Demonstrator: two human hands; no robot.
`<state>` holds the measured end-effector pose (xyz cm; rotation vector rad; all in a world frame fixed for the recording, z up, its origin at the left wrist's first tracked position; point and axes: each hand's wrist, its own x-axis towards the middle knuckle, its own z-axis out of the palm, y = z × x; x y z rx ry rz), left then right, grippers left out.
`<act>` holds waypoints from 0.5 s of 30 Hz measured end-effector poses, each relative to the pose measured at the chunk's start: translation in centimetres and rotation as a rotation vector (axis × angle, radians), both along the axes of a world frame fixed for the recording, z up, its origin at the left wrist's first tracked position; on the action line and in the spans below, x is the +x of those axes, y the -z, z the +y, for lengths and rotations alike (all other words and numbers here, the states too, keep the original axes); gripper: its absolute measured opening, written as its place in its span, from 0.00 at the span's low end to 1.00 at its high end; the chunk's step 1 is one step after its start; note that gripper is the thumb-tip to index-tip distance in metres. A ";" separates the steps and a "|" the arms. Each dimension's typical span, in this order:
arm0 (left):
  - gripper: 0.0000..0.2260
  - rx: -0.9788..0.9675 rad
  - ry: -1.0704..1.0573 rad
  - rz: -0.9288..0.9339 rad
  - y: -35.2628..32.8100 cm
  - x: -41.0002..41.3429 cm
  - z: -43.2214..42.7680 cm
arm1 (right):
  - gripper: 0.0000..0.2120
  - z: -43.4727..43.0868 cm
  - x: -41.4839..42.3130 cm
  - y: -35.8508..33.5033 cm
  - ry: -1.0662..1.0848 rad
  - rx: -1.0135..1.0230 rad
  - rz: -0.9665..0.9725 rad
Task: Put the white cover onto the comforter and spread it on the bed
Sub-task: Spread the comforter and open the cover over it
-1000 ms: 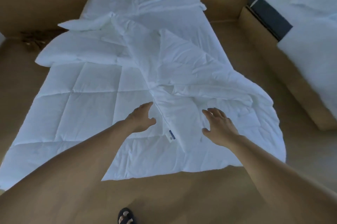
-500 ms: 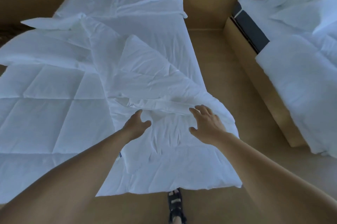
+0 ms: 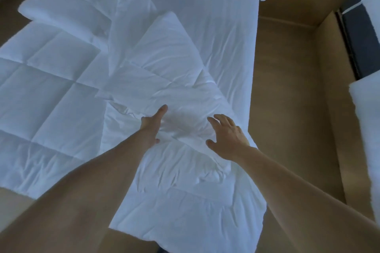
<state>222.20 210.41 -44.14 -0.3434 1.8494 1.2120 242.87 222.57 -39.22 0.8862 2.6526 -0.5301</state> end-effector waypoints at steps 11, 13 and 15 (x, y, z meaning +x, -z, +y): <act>0.10 0.032 -0.473 0.291 -2.8 9.1 9.9 | 0.36 14.7 6.0 1.1 -0.318 -0.094 0.084; 0.08 0.075 -0.424 0.372 -5.1 11.5 13.1 | 0.36 17.7 8.1 -0.4 -0.324 -0.110 0.094; 0.08 0.072 -0.323 0.476 -7.2 13.6 16.6 | 0.36 20.9 9.7 -2.2 -0.295 -0.131 0.113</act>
